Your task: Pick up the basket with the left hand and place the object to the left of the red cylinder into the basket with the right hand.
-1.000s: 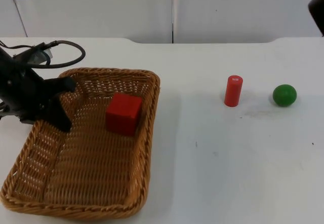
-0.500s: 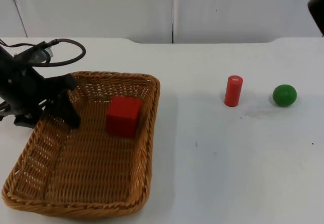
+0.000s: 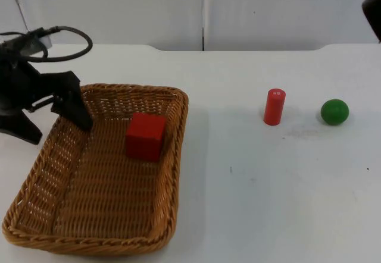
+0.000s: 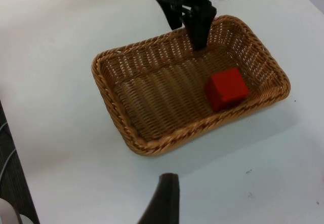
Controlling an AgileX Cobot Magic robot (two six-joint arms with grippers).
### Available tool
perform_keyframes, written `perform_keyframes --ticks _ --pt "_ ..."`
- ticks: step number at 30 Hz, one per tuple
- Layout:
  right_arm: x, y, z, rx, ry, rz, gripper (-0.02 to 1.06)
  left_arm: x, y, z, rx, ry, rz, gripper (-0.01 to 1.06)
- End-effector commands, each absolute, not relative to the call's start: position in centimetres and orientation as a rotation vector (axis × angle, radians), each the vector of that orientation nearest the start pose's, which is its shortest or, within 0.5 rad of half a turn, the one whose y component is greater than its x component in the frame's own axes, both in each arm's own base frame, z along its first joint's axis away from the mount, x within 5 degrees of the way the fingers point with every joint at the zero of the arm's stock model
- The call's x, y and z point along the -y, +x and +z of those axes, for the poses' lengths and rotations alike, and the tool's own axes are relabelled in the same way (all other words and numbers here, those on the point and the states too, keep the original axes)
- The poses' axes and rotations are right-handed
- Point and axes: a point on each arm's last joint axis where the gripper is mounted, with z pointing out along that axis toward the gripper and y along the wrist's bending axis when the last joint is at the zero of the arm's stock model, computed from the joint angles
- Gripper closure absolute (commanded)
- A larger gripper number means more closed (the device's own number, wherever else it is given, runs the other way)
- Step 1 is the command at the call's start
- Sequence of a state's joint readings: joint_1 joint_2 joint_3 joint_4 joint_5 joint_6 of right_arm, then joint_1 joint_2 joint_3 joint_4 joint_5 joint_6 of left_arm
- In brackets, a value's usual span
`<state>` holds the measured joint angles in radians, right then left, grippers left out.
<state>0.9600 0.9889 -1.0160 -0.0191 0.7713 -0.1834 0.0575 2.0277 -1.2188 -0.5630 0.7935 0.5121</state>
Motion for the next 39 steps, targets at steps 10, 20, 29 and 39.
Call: perform_keyframes --ticks 10,20,29,39 --pt "-15.9 11.3 37.6 -1.881 -1.23 0.394 0.29 0.9 35.8 19.1 -2.881 0.084 -0.484 0.17" --pt "-15.9 11.3 37.6 -1.877 -1.227 0.395 0.29 1.2 34.0 24.2 -2.792 0.103 -0.481 0.17" --pt "-16.0 11.4 37.7 -1.861 -1.217 0.402 0.29 1.1 31.7 27.9 -2.75 0.117 -0.432 0.17" --pt "-16.2 11.5 38.1 -1.828 -1.192 0.422 0.29 1.3 27.8 30.2 -2.663 0.115 -0.405 0.18"
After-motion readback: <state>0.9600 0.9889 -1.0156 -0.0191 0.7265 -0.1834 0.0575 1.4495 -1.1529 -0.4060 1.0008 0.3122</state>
